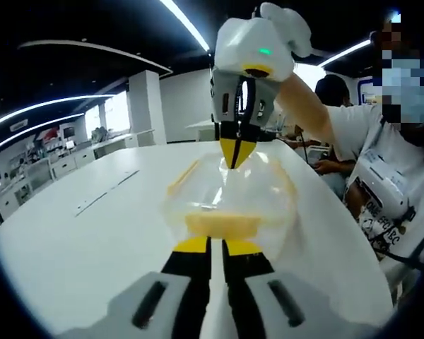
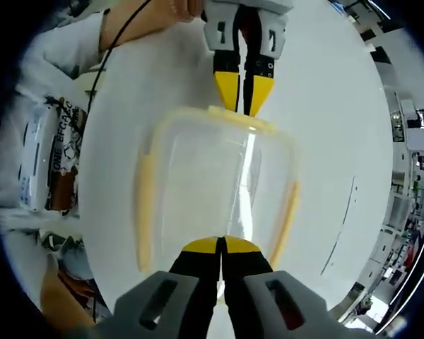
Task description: Snap each plastic latch of the storage box into its locked position after aligning the lid with the box until every specified latch is closed and the lid sits flush.
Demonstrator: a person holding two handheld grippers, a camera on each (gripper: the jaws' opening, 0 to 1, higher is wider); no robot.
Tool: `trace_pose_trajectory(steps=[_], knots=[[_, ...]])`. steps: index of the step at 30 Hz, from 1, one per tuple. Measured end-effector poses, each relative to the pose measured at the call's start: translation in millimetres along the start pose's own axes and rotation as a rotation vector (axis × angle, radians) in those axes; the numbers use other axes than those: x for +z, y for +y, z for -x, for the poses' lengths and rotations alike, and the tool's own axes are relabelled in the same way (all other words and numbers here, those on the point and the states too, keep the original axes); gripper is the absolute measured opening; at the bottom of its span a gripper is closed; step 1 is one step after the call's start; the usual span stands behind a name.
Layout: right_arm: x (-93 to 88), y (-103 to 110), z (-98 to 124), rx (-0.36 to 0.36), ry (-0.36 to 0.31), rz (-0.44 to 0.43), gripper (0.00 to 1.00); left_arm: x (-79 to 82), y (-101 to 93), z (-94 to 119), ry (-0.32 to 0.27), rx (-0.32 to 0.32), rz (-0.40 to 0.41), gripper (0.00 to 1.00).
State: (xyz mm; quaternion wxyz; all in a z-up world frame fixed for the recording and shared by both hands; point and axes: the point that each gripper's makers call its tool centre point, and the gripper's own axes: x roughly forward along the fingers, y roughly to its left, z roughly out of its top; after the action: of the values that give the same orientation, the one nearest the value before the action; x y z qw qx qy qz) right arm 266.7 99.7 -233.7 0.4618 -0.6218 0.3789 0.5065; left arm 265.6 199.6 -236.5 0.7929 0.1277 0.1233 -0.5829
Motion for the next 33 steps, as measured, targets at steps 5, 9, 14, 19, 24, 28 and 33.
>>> trace_pose_trajectory(steps=[5,9,14,19,24,28,33], knots=[[-0.2,-0.3,-1.1,0.005,-0.015,-0.007,0.0,-1.5,-1.9,-3.7,-0.002,0.007,0.001,0.03],[-0.2,1.0,-1.5,-0.007,-0.01,0.006,0.0,0.0,0.9,-4.1,-0.006,0.012,0.028,0.0],[-0.8,1.4,-1.4,-0.018,-0.003,0.011,0.0,0.2,3.5,-4.8,-0.009,0.009,0.042,0.0],[-1.4,2.8,-2.4,-0.043,0.018,0.031,0.0,-0.4,2.4,-8.1,0.01,0.019,0.034,0.0],[-2.6,1.7,-2.4,-0.045,0.03,0.032,0.0,-1.4,1.4,-10.6,0.011,0.018,0.04,0.0],[-3.5,1.7,-2.9,-0.041,0.031,0.035,0.0,-2.4,0.0,-13.1,0.008,0.015,0.047,0.0],[-4.8,1.9,-3.1,-0.042,0.03,0.029,0.0,-2.1,-2.0,-16.0,0.017,0.015,0.05,0.0]])
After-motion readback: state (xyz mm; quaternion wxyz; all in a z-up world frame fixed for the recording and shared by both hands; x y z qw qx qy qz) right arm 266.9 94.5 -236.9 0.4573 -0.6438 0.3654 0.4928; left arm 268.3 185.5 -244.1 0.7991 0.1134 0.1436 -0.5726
